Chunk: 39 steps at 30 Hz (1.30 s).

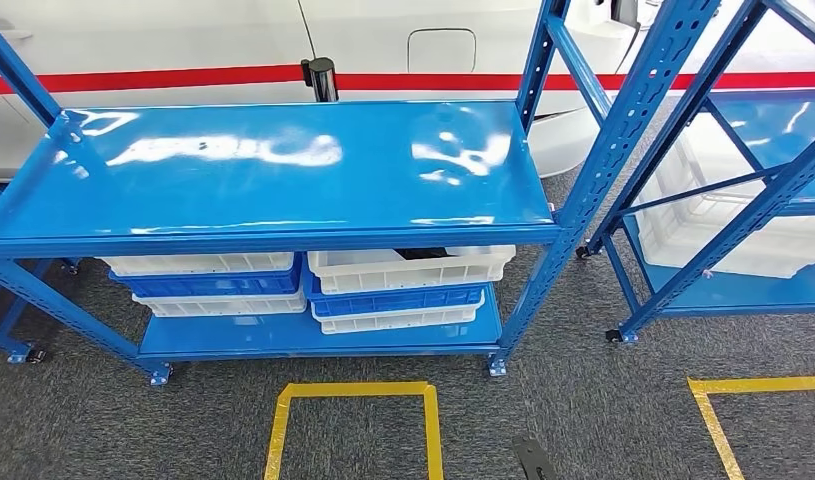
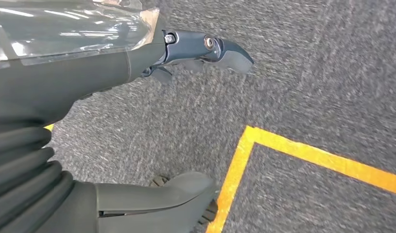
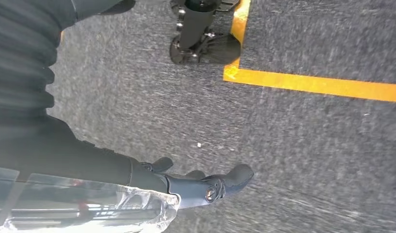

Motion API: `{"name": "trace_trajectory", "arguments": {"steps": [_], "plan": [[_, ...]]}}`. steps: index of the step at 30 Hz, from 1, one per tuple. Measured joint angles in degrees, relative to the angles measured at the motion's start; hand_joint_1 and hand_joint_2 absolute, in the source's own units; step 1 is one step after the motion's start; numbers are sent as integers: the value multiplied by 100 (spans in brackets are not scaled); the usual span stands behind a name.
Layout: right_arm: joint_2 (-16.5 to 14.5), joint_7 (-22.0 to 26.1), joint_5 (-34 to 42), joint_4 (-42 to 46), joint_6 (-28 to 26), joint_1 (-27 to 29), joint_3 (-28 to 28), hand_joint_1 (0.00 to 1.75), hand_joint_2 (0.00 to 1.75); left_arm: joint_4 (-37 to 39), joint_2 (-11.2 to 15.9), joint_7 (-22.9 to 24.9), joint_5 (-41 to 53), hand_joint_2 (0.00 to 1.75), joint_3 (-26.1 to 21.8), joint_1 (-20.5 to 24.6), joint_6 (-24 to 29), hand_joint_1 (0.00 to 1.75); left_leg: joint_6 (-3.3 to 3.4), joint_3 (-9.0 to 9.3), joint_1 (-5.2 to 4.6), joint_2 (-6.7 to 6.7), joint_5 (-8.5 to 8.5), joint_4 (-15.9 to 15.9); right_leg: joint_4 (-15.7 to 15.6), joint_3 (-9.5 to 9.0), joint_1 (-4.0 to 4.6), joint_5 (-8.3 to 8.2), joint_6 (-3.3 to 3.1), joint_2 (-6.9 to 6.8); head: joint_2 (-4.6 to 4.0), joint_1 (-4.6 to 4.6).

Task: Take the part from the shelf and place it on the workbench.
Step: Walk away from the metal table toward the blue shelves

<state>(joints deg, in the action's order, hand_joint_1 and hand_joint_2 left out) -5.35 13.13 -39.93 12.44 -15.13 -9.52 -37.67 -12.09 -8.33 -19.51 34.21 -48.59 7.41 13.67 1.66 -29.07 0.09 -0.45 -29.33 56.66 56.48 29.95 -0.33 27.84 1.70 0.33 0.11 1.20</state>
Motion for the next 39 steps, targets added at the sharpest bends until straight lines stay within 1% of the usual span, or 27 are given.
{"name": "trace_trajectory", "arguments": {"steps": [4,5,8,9,12,27,30,31,34,39], "plan": [[46,-149,335,15,68,199,248,0,175,-35,71,172,-246,175,330,-160,-46,0,0,-5,0,0,0,0,0,4,0,0,0,0,0,-2],[60,-179,429,23,102,240,318,0,131,-50,90,218,-329,175,417,-192,-76,0,0,-6,0,0,0,0,0,5,0,0,0,0,0,-2],[101,-267,712,69,210,351,541,0,0,-102,144,350,-571,44,710,-285,-174,0,0,-6,0,0,0,0,0,4,0,0,0,0,0,-1],[114,-299,811,87,249,390,621,0,44,-122,162,397,-653,0,814,-319,-208,0,0,-6,0,1,0,0,0,4,0,0,0,0,0,-2],[150,-394,1114,146,367,518,875,0,175,-191,218,545,-915,0,1142,-434,-315,0,0,-6,0,0,0,0,0,4,0,1,-1,0,0,-2],[335,-864,2601,547,948,1199,2325,0,175,-613,522,1261,-2214,0,3015,-1034,-851,0,-3,-7,0,1,-5,-1,-1,4,0,3,-2,0,0,-2],[366,-956,2891,621,1063,1321,2602,0,44,-689,577,1404,-2462,0,3364,-1142,-956,0,-4,-7,0,1,-5,-1,-1,4,0,3,-2,0,0,-1],[377,-988,2991,645,1104,1361,2693,0,44,-714,595,1452,-2548,0,3481,-1178,-994,0,-4,-7,0,1,-5,-1,-1,4,0,3,-2,0,0,-1],[410,-1082,3294,717,1223,1480,2964,0,175,-791,644,1595,-2814,0,3835,-1283,-1102,0,-4,-7,0,1,-5,-2,-1,4,0,3,-2,0,0,-1],[455,-1232,3774,815,1407,1646,3347,0,175,-902,718,1827,-3231,0,4329,-1433,-1273,0,-4,-7,0,1,-6,-2,-1,4,0,3,-2,0,0,-2]]}}
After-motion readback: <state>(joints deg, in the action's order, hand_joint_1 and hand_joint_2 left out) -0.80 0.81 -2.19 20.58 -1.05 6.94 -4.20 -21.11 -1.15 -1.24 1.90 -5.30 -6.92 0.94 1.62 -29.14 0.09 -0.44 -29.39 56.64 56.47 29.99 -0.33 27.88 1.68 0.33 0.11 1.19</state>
